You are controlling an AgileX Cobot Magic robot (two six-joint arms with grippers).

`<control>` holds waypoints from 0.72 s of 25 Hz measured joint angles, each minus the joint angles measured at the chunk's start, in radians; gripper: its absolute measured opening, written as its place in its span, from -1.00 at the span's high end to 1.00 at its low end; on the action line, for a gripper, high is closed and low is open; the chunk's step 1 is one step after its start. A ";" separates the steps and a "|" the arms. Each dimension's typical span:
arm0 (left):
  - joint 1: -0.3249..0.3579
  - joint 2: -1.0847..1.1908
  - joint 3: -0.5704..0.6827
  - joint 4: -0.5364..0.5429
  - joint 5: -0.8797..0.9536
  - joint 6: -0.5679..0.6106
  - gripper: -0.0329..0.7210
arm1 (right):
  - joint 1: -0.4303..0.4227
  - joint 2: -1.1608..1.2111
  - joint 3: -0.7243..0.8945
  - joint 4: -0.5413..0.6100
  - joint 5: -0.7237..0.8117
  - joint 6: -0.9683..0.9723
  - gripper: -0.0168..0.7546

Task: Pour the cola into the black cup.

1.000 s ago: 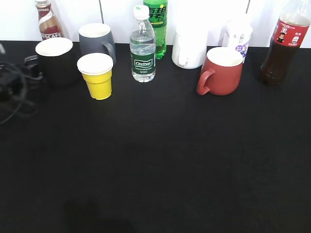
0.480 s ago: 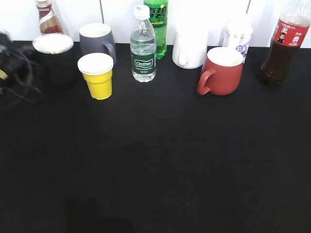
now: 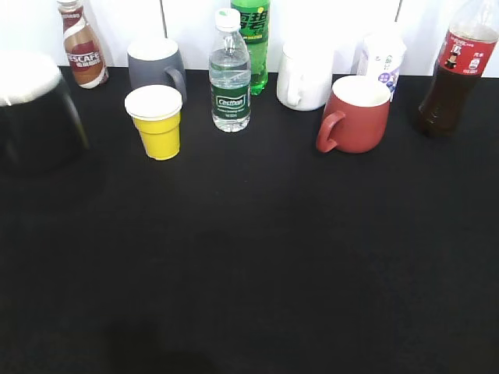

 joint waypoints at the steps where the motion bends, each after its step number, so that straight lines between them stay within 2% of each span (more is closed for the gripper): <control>1: 0.000 0.000 0.005 0.028 0.001 0.000 0.76 | 0.000 0.000 0.007 0.008 -0.121 0.000 -0.23; 4: 0.000 0.000 0.007 0.045 0.001 0.000 0.76 | 0.000 0.072 0.163 0.011 -0.529 0.000 -0.15; 5: 0.000 0.000 0.007 0.045 0.000 0.000 0.76 | 0.000 0.139 0.225 0.011 -0.643 0.000 -0.24; 7: 0.000 0.000 0.007 0.045 0.000 0.000 0.76 | 0.000 0.300 0.294 0.004 -0.905 -0.003 -0.69; 10: 0.000 -0.004 0.007 0.045 0.000 0.000 0.76 | 0.000 0.695 0.305 -0.054 -1.266 -0.007 -0.76; 14: 0.000 -0.005 0.007 0.044 0.000 0.000 0.76 | -0.001 1.312 0.293 -0.104 -1.924 0.019 -0.76; 16: 0.000 -0.005 0.007 0.044 0.000 0.000 0.76 | -0.001 1.573 0.219 -0.152 -2.071 0.022 -0.77; 18: 0.000 -0.005 0.007 0.044 0.000 0.000 0.76 | -0.001 1.750 0.109 -0.159 -2.129 0.023 -0.78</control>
